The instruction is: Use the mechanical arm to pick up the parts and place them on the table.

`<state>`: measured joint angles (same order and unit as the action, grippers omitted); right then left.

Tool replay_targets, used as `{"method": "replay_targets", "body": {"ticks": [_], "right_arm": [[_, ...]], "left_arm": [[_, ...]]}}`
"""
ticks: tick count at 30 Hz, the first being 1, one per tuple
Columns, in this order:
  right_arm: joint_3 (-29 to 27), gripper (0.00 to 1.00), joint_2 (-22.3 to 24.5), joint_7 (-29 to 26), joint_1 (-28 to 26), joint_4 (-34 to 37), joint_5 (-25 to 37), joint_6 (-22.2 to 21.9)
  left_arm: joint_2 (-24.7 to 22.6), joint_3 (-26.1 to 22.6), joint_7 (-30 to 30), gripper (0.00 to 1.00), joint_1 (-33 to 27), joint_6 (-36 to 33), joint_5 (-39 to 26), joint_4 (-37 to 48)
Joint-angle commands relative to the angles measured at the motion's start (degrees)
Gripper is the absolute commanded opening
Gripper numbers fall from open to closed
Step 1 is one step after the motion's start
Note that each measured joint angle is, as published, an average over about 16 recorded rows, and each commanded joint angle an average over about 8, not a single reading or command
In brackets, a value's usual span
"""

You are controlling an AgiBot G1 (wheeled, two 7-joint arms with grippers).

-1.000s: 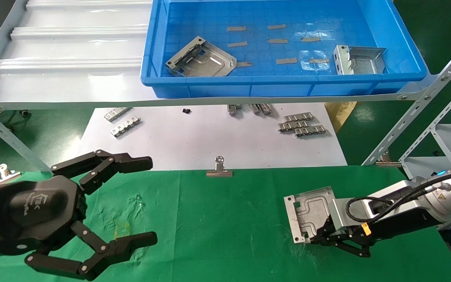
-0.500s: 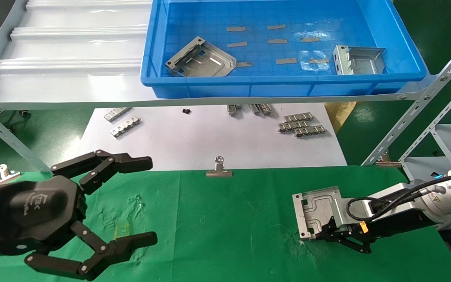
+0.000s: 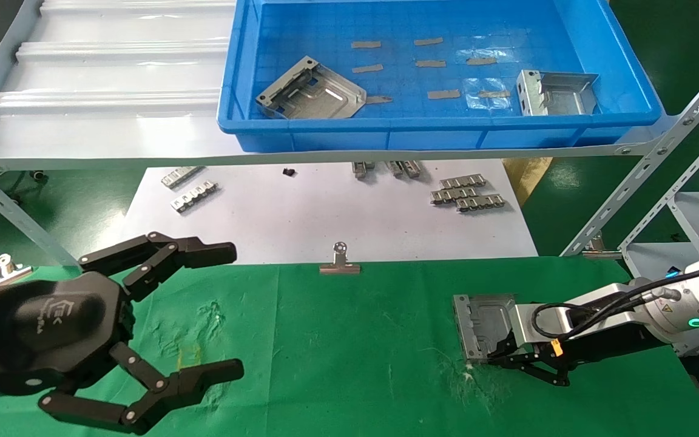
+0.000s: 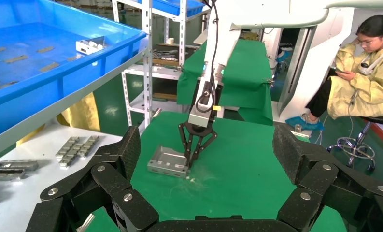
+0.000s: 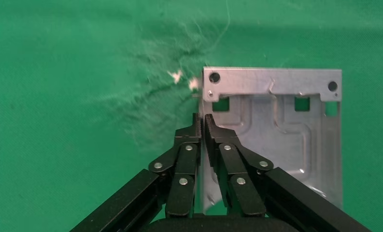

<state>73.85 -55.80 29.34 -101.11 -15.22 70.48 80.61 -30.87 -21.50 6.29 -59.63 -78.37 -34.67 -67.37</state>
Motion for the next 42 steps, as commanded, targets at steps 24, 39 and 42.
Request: {"method": "replay_targets", "body": {"ticks": [24,39,42], "right_arm": [[-6.4,1.0,2.0,-2.2,-2.5,2.6,-11.3,11.3],[-11.1,1.0,3.8,-5.7,1.7,-3.8,-12.1,10.1],[-13.7,1.0,4.8,-7.6,3.8,-6.9,-13.0,9.8]], "left_arm": [[0.0,0.0,0.0,1.0,0.0,0.0,0.0,0.0],[0.0,0.0,0.0,1.0,0.0,0.0,0.0,0.0],[0.0,0.0,0.0,1.0,0.0,0.0,0.0,0.0]]}}
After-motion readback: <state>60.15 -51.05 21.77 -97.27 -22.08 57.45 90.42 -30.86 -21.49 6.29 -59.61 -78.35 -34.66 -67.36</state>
